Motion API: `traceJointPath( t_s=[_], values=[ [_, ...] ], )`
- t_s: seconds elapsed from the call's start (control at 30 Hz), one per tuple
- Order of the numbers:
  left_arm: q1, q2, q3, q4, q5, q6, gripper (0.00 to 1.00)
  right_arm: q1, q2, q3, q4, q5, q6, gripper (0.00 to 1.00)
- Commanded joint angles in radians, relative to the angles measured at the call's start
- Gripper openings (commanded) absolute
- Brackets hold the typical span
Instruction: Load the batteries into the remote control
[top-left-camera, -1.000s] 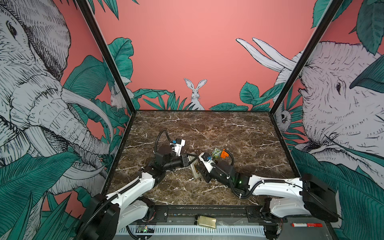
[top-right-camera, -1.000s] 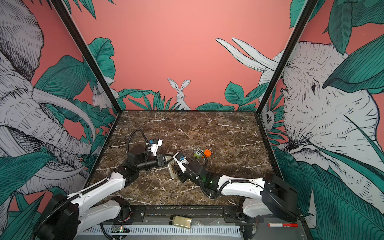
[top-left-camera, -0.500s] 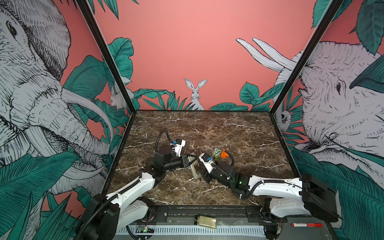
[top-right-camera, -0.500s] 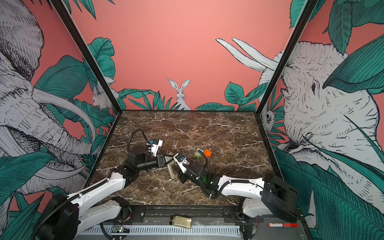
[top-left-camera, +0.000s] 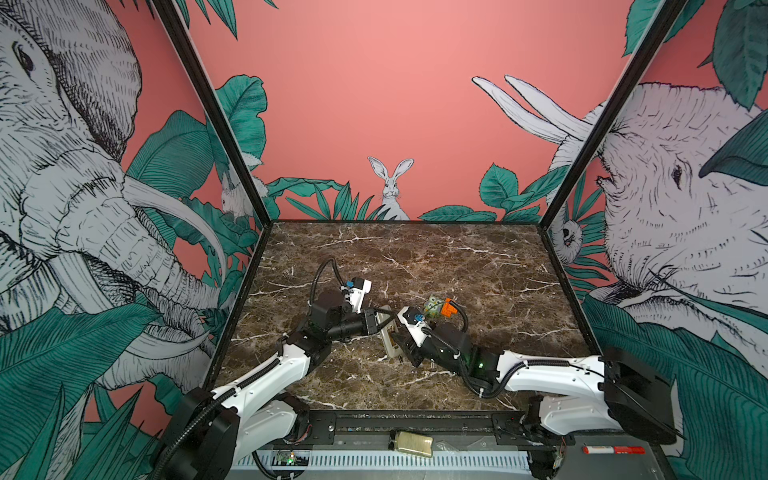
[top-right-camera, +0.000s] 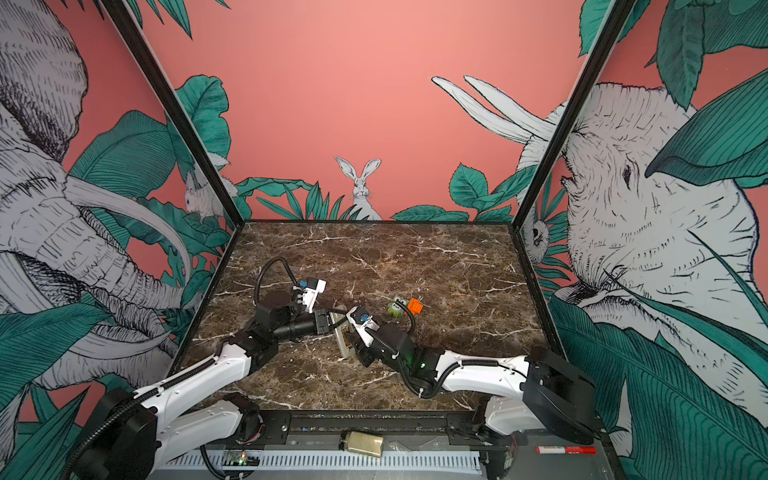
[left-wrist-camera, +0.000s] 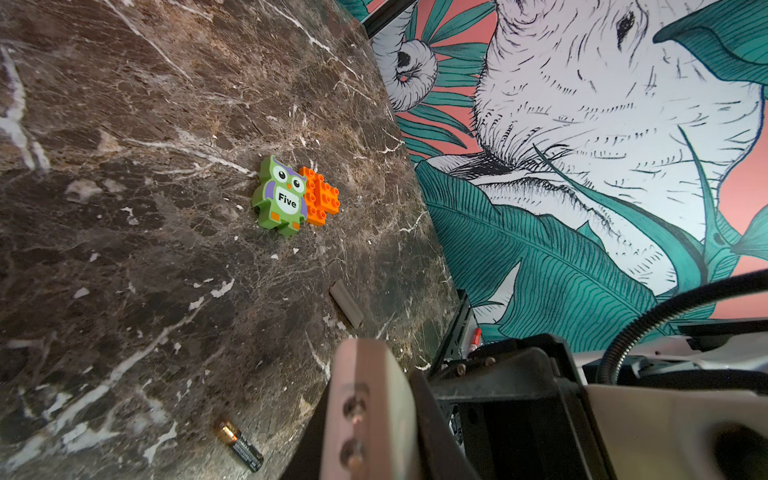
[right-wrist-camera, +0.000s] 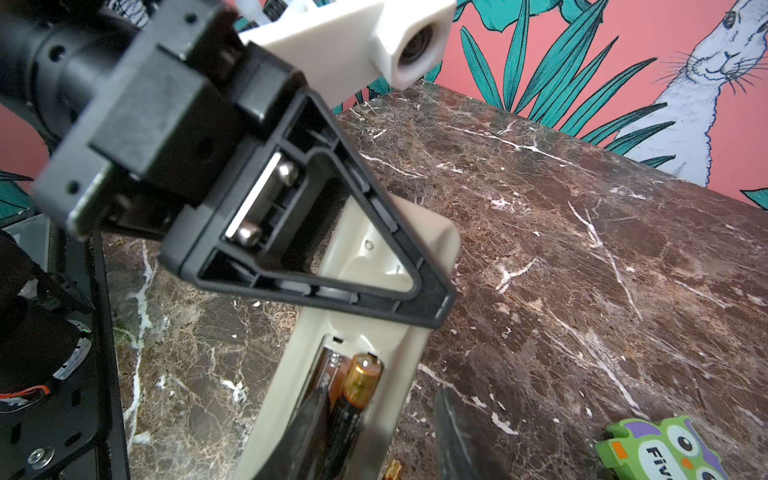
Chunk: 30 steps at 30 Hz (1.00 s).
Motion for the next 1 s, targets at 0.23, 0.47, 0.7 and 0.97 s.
traceJointPath(
  t_s=[0.23, 0.47, 0.7, 0.97],
  values=[
    [-0.002, -0.011, 0.046, -0.010, 0.029, 0.019, 0.00, -0.004, -0.004, 0.002, -0.001, 0.015, -0.012, 0.43],
    [-0.002, -0.005, 0.052, -0.009, 0.033, 0.018, 0.00, -0.004, -0.016, -0.002, -0.008, 0.018, -0.012, 0.44],
    [-0.002, -0.016, 0.058, -0.029, 0.033, 0.028, 0.00, -0.004, -0.020, -0.007, -0.008, 0.020, -0.013, 0.47],
    [-0.002, -0.018, 0.054, -0.024, 0.031, 0.026, 0.00, -0.004, -0.025, -0.015, -0.006, 0.013, -0.006, 0.48]
  ],
)
